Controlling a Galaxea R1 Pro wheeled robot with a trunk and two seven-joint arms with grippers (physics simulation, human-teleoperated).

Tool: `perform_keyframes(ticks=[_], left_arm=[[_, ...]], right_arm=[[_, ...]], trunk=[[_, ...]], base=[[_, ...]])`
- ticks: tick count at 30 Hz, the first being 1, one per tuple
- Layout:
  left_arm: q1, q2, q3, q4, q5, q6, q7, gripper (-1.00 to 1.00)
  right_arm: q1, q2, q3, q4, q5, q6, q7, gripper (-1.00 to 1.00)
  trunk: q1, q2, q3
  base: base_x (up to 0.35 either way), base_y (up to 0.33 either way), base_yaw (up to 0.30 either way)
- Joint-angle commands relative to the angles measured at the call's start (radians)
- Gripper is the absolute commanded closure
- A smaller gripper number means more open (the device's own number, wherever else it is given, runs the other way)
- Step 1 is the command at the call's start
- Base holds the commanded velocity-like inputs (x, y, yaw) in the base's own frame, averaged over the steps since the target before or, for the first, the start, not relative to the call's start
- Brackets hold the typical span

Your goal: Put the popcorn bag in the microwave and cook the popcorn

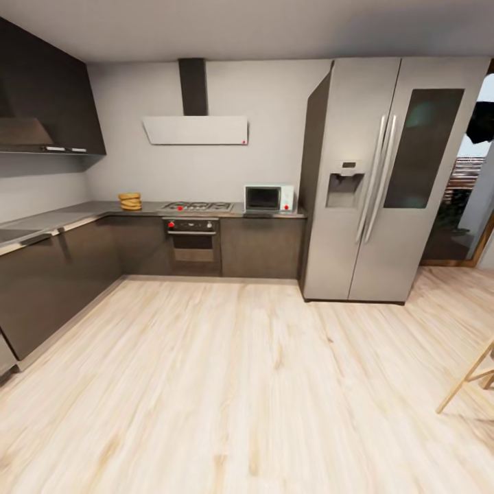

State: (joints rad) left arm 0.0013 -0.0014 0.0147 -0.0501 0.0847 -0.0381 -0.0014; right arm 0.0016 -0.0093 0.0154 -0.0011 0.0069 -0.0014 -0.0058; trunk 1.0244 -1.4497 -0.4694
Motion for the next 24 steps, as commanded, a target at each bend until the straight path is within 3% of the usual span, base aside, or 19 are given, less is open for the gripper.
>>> perform_keyframes(ticks=[1, 24], left_arm=[[0.0, 0.0, 0.001, -0.001, 0.009, -0.002, 0.0, -1.0], [0.0, 0.0, 0.001, -0.001, 0.009, -0.003, 0.0, -1.0]], right_arm=[[0.0, 0.0, 0.002, 0.0, 0.001, 0.0, 0.0, -1.0], [0.0, 0.002, 0.002, 0.0, 0.001, 0.0, -0.002, -1.0]], trunk=[[0.001, 0.0, -0.001], [0.001, 0.0, -0.001]], base=[[0.326, 0.0, 0.0], [0.326, 0.0, 0.0]])
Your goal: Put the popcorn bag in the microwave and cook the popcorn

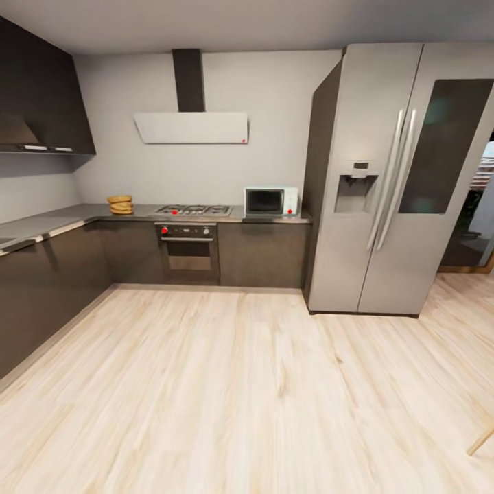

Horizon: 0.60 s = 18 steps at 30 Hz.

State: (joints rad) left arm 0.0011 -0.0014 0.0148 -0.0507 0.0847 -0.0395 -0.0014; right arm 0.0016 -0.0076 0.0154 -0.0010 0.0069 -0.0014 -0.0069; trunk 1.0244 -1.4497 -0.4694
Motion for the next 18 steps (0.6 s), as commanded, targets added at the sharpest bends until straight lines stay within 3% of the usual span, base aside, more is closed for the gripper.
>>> perform_keyframes(ticks=[1, 18], left_arm=[[0.0, -0.001, 0.001, -0.001, 0.009, -0.002, 0.0, -1.0], [0.0, -0.001, 0.001, 0.0, 0.009, -0.002, 0.0, -1.0]], right_arm=[[0.0, 0.0, 0.001, 0.0, 0.001, 0.0, -0.001, -1.0], [0.0, 0.0, 0.001, -0.001, 0.002, 0.0, 0.0, -1.0]], trunk=[[0.001, 0.0, -0.001], [0.001, 0.0, -0.001]], base=[[0.326, 0.0, 0.0], [0.326, 0.0, 0.0]])
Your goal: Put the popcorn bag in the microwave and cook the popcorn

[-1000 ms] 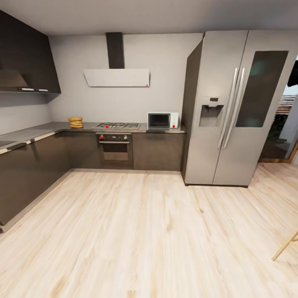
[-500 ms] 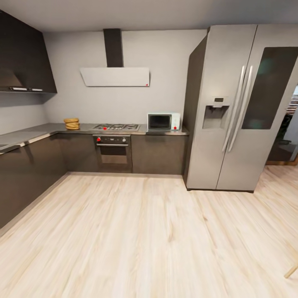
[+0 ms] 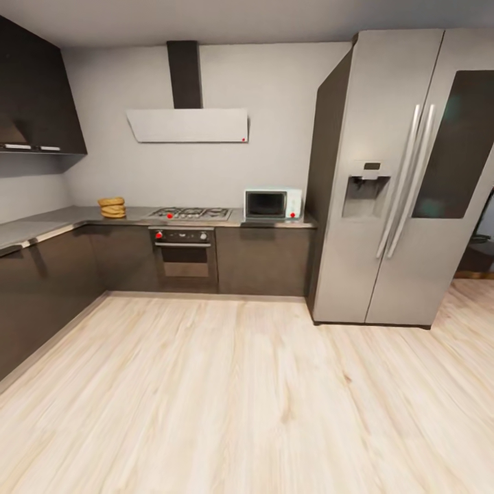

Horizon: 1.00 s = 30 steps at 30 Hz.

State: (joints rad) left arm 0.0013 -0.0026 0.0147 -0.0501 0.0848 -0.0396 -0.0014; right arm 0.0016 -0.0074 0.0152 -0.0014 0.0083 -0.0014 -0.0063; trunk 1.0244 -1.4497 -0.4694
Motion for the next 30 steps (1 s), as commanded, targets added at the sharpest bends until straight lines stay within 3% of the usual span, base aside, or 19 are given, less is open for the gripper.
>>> perform_keyframes(ticks=[1, 30], left_arm=[[0.0, 0.0, 0.001, -0.001, 0.009, -0.001, 0.0, -1.0], [0.0, 0.001, 0.001, -0.001, 0.01, 0.0, 0.0, -1.0]], right_arm=[[0.0, -0.001, 0.002, 0.0, 0.001, 0.0, -0.001, -1.0], [0.0, -0.005, 0.002, 0.0, 0.003, 0.0, 0.0, -1.0]], trunk=[[0.001, 0.0, -0.001], [0.001, 0.0, -0.001]], base=[[0.326, 0.0, 0.0], [0.326, 0.0, 0.0]])
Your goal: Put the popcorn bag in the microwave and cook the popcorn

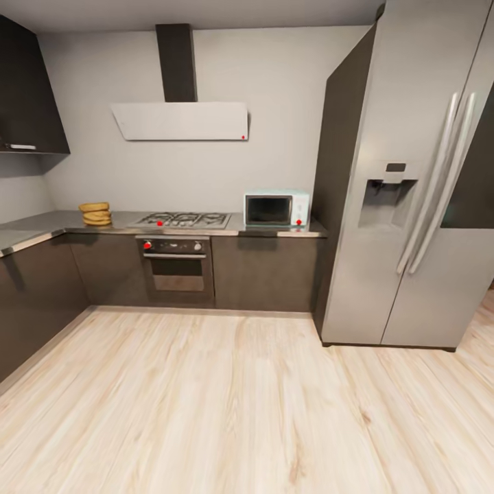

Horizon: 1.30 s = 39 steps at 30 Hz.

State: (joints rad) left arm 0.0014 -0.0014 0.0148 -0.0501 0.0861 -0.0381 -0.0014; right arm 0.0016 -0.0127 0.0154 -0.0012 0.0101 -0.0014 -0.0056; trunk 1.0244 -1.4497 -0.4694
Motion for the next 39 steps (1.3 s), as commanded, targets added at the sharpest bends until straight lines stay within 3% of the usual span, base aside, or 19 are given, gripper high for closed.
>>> perform_keyframes(ticks=[1, 19, 28, 39], left_arm=[[0.0, 0.0, 0.001, -0.001, 0.009, -0.002, 0.0, -1.0], [-0.001, -0.001, 0.001, -0.001, 0.008, -0.002, 0.0, -1.0], [0.0, -0.002, 0.001, -0.001, 0.008, -0.003, 0.0, -1.0], [0.0, 0.0, 0.001, -0.001, 0.008, -0.003, 0.0, -1.0]], right_arm=[[0.0, 0.001, 0.001, 0.0, 0.0, 0.0, -0.001, -1.0], [0.0, 0.001, 0.001, 0.0, 0.0, -0.001, -0.001, -1.0], [0.0, 0.002, 0.001, 0.0, 0.001, -0.001, -0.001, -1.0], [0.0, -0.003, 0.001, 0.0, 0.002, 0.0, -0.001, -1.0]], trunk=[[0.001, 0.0, -0.001], [0.001, 0.0, -0.001], [0.001, 0.0, -0.001], [0.001, 0.0, -0.001]], base=[[0.327, 0.0, 0.0], [0.327, 0.0, -0.001], [0.327, 0.0, -0.16], [0.327, 0.0, -0.008]])
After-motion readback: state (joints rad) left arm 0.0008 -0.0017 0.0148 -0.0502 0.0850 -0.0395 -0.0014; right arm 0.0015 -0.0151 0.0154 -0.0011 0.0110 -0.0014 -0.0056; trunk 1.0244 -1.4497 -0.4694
